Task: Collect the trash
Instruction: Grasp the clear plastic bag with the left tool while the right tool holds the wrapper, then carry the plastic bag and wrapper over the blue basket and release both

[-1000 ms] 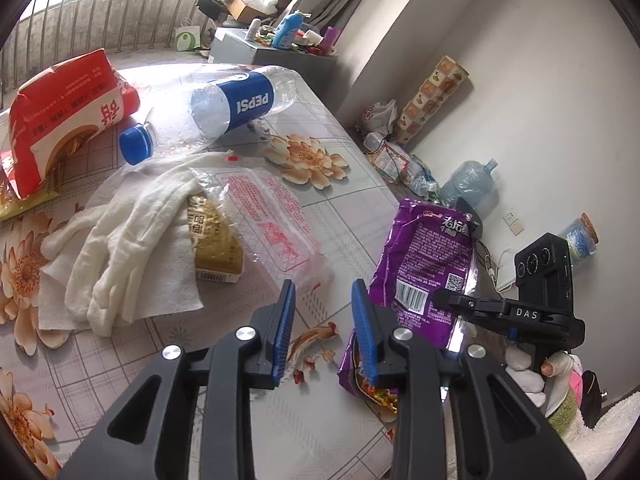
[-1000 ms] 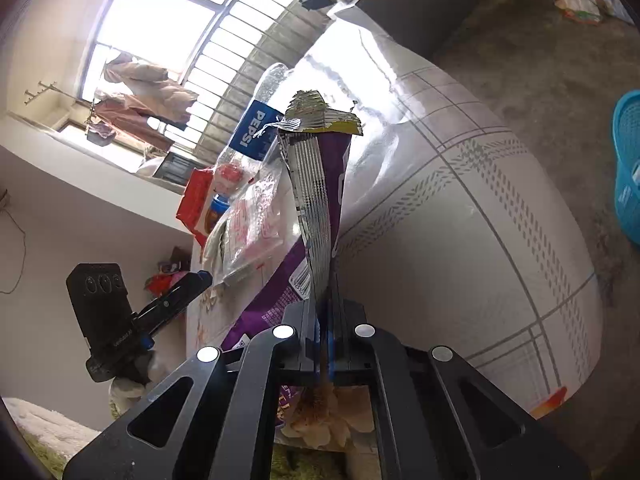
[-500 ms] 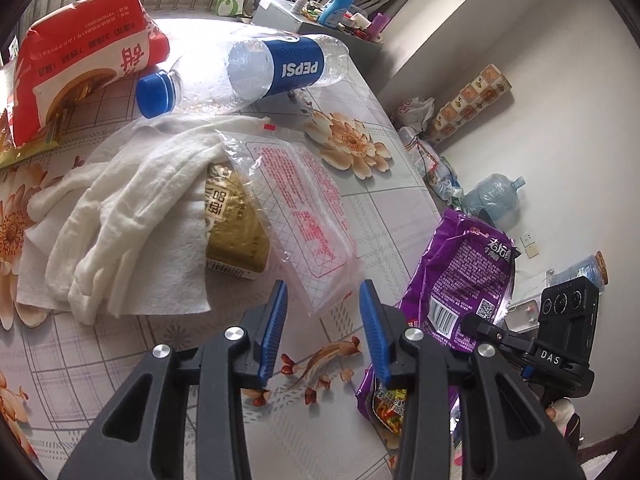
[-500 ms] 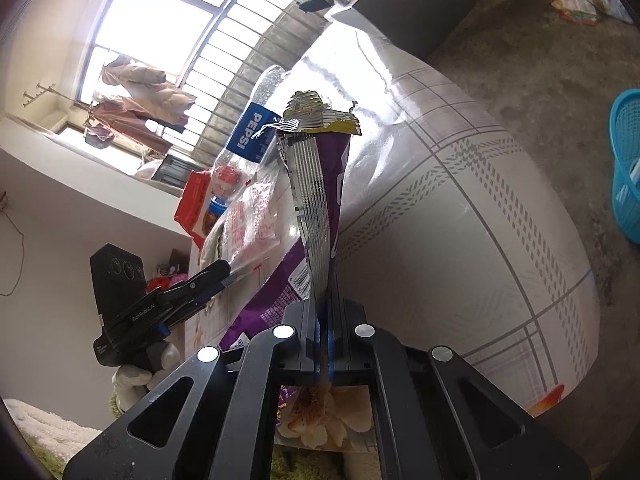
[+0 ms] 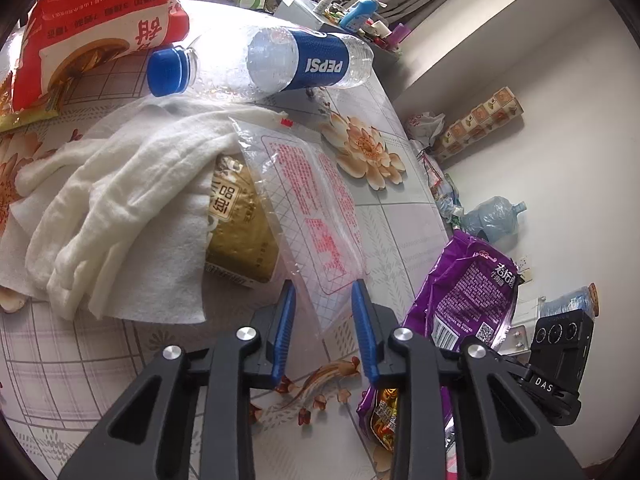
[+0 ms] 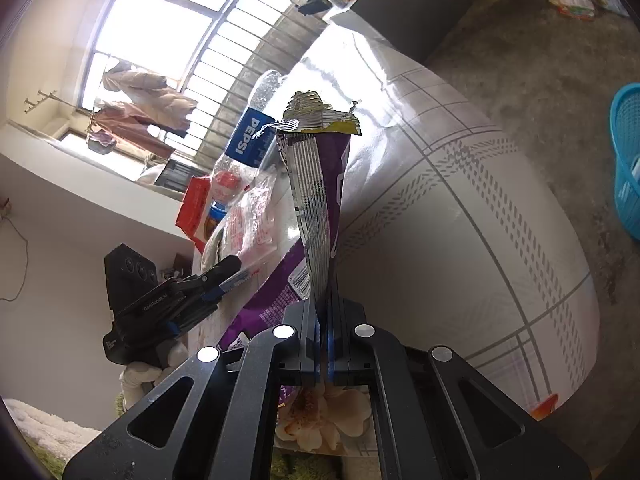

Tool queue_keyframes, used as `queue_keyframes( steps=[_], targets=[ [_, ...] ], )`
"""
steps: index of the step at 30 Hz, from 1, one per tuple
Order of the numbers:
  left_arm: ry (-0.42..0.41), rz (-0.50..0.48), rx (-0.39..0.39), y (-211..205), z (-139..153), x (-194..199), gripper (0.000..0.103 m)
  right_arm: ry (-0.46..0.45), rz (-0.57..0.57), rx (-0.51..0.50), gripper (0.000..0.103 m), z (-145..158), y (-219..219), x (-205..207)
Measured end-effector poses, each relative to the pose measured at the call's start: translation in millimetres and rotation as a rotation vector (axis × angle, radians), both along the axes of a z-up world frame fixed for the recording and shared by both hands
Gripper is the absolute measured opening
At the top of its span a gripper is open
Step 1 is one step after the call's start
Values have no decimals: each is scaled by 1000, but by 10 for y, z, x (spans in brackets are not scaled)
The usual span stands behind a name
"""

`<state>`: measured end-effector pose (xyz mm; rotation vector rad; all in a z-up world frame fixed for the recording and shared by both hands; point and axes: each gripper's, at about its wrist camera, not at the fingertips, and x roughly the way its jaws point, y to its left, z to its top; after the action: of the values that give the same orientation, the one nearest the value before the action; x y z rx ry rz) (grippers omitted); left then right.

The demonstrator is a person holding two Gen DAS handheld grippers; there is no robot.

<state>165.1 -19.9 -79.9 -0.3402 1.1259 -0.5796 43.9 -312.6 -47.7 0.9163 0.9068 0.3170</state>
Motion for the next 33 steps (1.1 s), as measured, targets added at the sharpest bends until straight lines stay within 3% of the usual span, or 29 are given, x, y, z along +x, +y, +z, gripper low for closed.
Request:
queue_keyframes(
  steps=[8, 21, 33],
  targets=[
    [-80, -44, -5, -53, 149, -133, 5, -30, -11, 24, 0, 46, -33, -74],
    [-293, -203, 42, -383, 700, -434, 4, -94, -123, 96, 0, 137, -272, -325],
    [-422, -446, 45, -1241, 1041, -705, 4, -168, -264, 173, 0, 121, -711, -669]
  ],
)
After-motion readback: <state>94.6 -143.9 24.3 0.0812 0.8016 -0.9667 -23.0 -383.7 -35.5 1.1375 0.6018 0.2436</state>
